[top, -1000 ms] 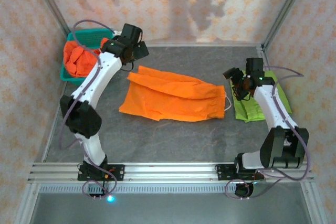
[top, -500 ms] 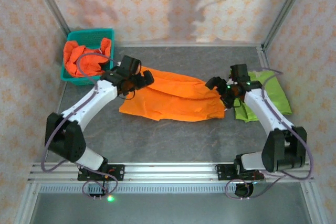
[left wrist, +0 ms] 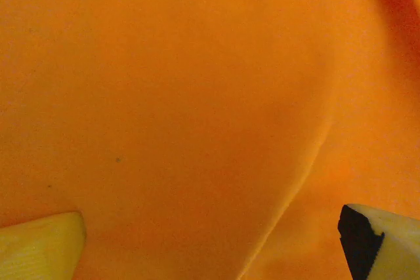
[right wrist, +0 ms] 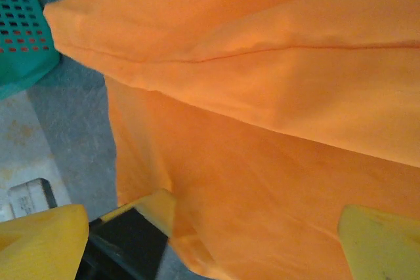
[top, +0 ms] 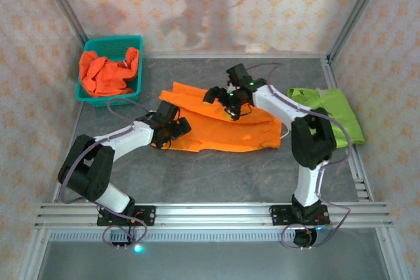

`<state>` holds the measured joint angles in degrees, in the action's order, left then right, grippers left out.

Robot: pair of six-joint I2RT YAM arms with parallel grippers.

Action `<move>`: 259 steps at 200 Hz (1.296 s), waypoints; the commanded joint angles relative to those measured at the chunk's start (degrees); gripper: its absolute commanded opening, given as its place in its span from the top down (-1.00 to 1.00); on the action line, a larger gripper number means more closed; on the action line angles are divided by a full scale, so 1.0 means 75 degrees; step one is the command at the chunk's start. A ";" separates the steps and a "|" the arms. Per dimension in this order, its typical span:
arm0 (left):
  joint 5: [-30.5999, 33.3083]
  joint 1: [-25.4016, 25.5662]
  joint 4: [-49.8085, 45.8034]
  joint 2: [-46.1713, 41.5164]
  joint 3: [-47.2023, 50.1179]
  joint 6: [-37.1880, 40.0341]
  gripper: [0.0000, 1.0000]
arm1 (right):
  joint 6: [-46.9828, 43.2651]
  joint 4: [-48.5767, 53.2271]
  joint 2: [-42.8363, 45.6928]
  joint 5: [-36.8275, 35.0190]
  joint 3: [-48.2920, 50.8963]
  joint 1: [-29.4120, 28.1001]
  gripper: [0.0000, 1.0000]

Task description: Fold and stack the shorts

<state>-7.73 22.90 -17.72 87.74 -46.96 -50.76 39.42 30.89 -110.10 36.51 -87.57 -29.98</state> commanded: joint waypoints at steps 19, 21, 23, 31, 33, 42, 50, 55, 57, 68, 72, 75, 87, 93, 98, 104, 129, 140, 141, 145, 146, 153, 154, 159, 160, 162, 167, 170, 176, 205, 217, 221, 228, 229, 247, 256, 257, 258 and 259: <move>0.0464 0.0157 0.0616 -0.0463 0.0458 -0.0286 -1.00 | 0.0709 -0.0348 -0.1356 0.0351 -0.1157 -0.0240 -0.94; 0.0481 0.0158 0.0607 -0.0485 0.0483 -0.0286 -1.00 | 0.0729 -0.0361 -0.1425 0.0354 -0.1215 -0.0235 -0.94; 0.0495 0.0161 0.0596 -0.0508 0.0504 -0.0289 -1.00 | 0.0738 -0.0361 -0.1478 0.0348 -0.1279 -0.0243 -0.94; 0.0532 0.0172 0.0592 -0.0580 0.0608 -0.0287 -1.00 | 0.0750 -0.0332 -0.1716 0.0321 -0.1574 -0.0237 -0.94; 0.0536 0.0179 0.0592 -0.0599 0.0632 -0.0298 -1.00 | 0.0752 -0.0301 -0.1770 0.0308 -0.1665 -0.0228 -0.94; 0.0532 0.0196 0.0615 -0.0676 0.0763 -0.0323 -1.00 | 0.0691 -0.0144 -0.2065 0.0234 -0.2077 -0.0214 -0.94; 0.0538 0.0216 0.0635 -0.0738 0.0866 -0.0344 -1.00 | 0.0655 -0.0010 -0.2281 0.0174 -0.2433 -0.0191 -0.94; 0.0545 0.0226 0.0632 -0.0780 0.0951 -0.0365 -1.00 | 0.0650 0.0063 -0.2415 0.0146 -0.2633 -0.0148 -0.93; 0.0546 0.0219 0.0637 -0.0793 0.0976 -0.0373 -1.00 | 0.0653 0.0087 -0.2466 0.0138 -0.2709 -0.0133 -0.93; 0.0548 0.0222 0.0662 -0.0878 0.1138 -0.0420 -1.00 | 0.0710 0.0140 -0.2685 0.0123 -0.3061 -0.0027 -0.93; 0.0550 0.0219 0.0661 -0.0918 0.1201 -0.0424 -1.00 | 0.0745 0.0133 -0.2744 0.0124 -0.3137 0.0020 -0.93; 0.0551 0.0223 0.0649 -0.0940 0.1244 -0.0432 -1.00 | 0.0760 0.0123 -0.2790 0.0124 -0.3192 0.0044 -0.93; 0.0578 0.0238 0.0610 -0.1050 0.1386 -0.0417 -1.00 | 0.0811 0.0091 -0.2904 0.0103 -0.3327 0.0216 -0.93; 0.0597 0.0232 0.0599 -0.1103 0.1468 -0.0418 -1.00 | 0.0827 0.0068 -0.2942 0.0100 -0.3360 0.0314 -0.93; 0.0631 0.0230 0.0605 -0.1148 0.1538 -0.0416 -1.00 | 0.0838 0.0044 -0.2962 0.0079 -0.3371 0.0396 -0.92; 0.0670 0.0230 0.0608 -0.1197 0.1620 -0.0416 -1.00 | 0.0866 0.0041 -0.2995 0.0037 -0.3384 0.0489 -0.93; 0.0680 0.0229 0.0603 -0.1311 0.1812 -0.0445 -1.00 | 0.0922 0.0096 -0.3237 -0.0132 -0.3481 0.0851 -0.92; 0.0690 0.0230 0.0599 -0.1365 0.1872 -0.0471 -1.00 | 0.0961 0.0111 -0.3430 -0.0137 -0.3571 0.0956 -0.91; 0.0690 0.0229 0.0596 -0.1370 0.1887 -0.0478 -1.00 | 0.0970 0.0117 -0.3445 -0.0136 -0.3582 0.0971 -0.91; 0.0693 0.0230 0.0601 -0.1384 0.1902 -0.0486 -1.00 | 0.0983 0.0128 -0.3526 -0.0125 -0.3643 0.1006 -0.91; 0.0698 0.0229 0.0597 -0.1391 0.1908 -0.0486 -1.00 | 0.0987 0.0131 -0.3551 -0.0124 -0.3659 0.1007 -0.90; 0.0713 0.0237 0.0583 -0.1447 0.1925 -0.0491 -1.00 | 0.0994 0.0166 -0.3682 -0.0073 -0.3774 0.1054 -0.90; 0.0713 0.0239 0.0582 -0.1452 0.1931 -0.0488 -1.00 | 0.0992 0.0174 -0.3711 -0.0062 -0.3789 0.1060 -0.90; 0.0725 0.0233 0.0558 -0.1487 0.1926 -0.0486 -1.00 | 0.0988 0.0212 -0.3782 -0.0025 -0.3890 0.1086 -0.89; 0.0725 0.0236 0.0558 -0.1496 0.1925 -0.0480 -1.00 | 0.0983 0.0220 -0.3791 -0.0015 -0.3906 0.1083 -0.89; 0.0731 0.0236 0.0549 -0.1517 0.1925 -0.0475 -1.00 | 0.0974 0.0232 -0.3818 -0.0010 -0.3932 0.1095 -0.89; 0.0737 0.0239 0.0515 -0.1574 0.1908 -0.0467 -1.00 | 0.0954 0.0260 -0.3856 0.0020 -0.4009 0.1108 -0.89; 0.0747 0.0237 0.0486 -0.1605 0.1894 -0.0457 -1.00 | 0.0940 0.0273 -0.3868 0.0036 -0.4044 0.1121 -0.89; 0.0765 0.0240 0.0450 -0.1669 0.1853 -0.0421 -1.00 | 0.0921 0.0283 -0.3844 0.0055 -0.4087 0.1143 -0.89; 0.0797 0.0232 0.0005 -0.2128 0.1443 -0.0227 -1.00 | 0.0345 0.0594 -0.3078 0.0011 -0.4117 0.1219 -0.91; 0.0778 0.0236 -0.0177 -0.2392 0.1205 -0.0086 -1.00 | -0.0213 0.0946 -0.2375 -0.0264 -0.3897 0.1228 -0.92; 0.0792 0.0239 -0.0242 -0.2479 0.1119 -0.0028 -1.00 | -0.0403 0.1044 -0.2106 -0.0374 -0.3774 0.1224 -0.93; 0.0802 0.0240 -0.0342 -0.2646 0.0981 0.0073 -1.00 | -0.0785 0.1255 -0.1582 -0.0600 -0.3494 0.1220 -0.95; 0.0805 0.0240 -0.0355 -0.2667 0.0961 0.0087 -1.00 | -0.0841 0.1281 -0.1513 -0.0637 -0.3450 0.1220 -0.95; 0.0787 0.0233 -0.0559 -0.3069 0.0645 0.0373 -1.00 | -0.1677 0.1926 -0.0111 -0.1611 -0.2438 0.1242 -1.00; 0.0746 0.0236 -0.0629 -0.3252 0.0536 0.0497 -1.00 | -0.1980 0.2162 0.0612 -0.2119 -0.1775 0.1278 -0.99; 0.0742 0.0238 -0.0633 -0.3269 0.0516 0.0510 -1.00 | -0.2012 0.2180 0.0680 -0.2169 -0.1676 0.1278 -0.99; 0.0728 0.0233 -0.0647 -0.3283 0.0506 0.0516 -1.00 | -0.2040 0.2206 0.0743 -0.2212 -0.1592 0.1290 -0.99; 0.0727 0.0231 -0.0649 -0.3302 0.0489 0.0525 -1.00 | -0.2060 0.2219 0.0827 -0.2263 -0.1521 0.1302 -0.99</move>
<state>-3.79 24.29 -18.85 66.72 -39.75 -50.74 33.93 39.83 -120.31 30.61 -106.91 -20.93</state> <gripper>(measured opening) 0.998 0.997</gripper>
